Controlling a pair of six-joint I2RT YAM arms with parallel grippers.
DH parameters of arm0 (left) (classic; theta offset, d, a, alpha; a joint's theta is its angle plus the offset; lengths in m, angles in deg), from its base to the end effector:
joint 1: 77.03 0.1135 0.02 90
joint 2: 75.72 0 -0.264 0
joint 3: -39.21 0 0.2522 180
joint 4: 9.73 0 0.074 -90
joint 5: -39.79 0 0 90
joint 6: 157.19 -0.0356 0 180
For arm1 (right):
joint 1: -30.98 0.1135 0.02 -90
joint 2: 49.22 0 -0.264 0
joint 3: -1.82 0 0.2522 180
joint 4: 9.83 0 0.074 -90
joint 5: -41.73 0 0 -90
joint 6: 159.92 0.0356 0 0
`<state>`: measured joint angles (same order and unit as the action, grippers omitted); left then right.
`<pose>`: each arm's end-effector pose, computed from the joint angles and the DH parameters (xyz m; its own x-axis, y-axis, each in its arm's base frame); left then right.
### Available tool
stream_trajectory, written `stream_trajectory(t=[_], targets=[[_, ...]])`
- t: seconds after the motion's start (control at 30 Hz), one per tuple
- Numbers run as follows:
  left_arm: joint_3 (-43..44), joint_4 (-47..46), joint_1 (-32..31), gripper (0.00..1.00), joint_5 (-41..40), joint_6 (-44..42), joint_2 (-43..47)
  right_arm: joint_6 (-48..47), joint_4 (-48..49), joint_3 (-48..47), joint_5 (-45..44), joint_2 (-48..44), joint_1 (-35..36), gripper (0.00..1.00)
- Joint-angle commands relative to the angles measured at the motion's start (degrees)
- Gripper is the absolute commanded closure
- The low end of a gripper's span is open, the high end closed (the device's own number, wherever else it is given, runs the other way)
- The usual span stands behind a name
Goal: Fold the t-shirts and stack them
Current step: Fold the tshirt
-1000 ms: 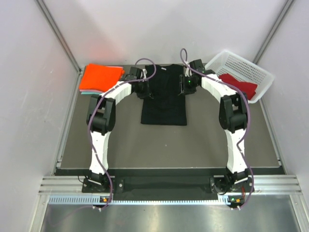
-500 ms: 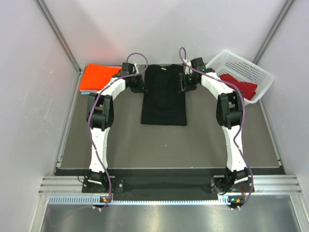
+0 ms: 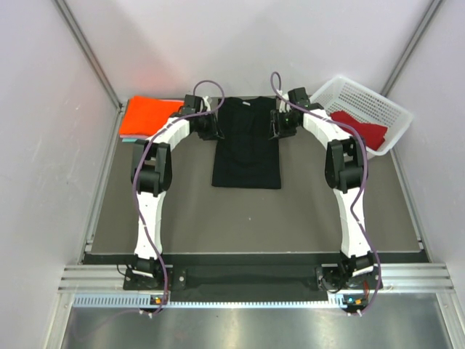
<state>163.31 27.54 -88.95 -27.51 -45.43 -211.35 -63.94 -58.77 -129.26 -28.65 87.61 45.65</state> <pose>0.5120 -0.1221 0.1673 -0.8466 -0.1708 -0.5041 0.1350 0.8472 -0.5139 0.5055 0.1447 0.1811 -0.8296 -0.1157 -0.5463 -0.3417 0.8789 0.3327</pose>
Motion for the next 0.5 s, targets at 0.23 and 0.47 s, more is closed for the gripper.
stream_trajectory(t=[0.23,0.47], targets=[[0.40,-1.89,0.67,0.87,0.59,-0.66,-2.00,0.61,3.54,-2.92,0.77,2.21,-1.05,0.60],[0.66,-0.84,1.55,1.00,0.07,-0.13,-3.67,2.37,5.55,-1.25,-1.51,1.86,-1.75,0.95]])
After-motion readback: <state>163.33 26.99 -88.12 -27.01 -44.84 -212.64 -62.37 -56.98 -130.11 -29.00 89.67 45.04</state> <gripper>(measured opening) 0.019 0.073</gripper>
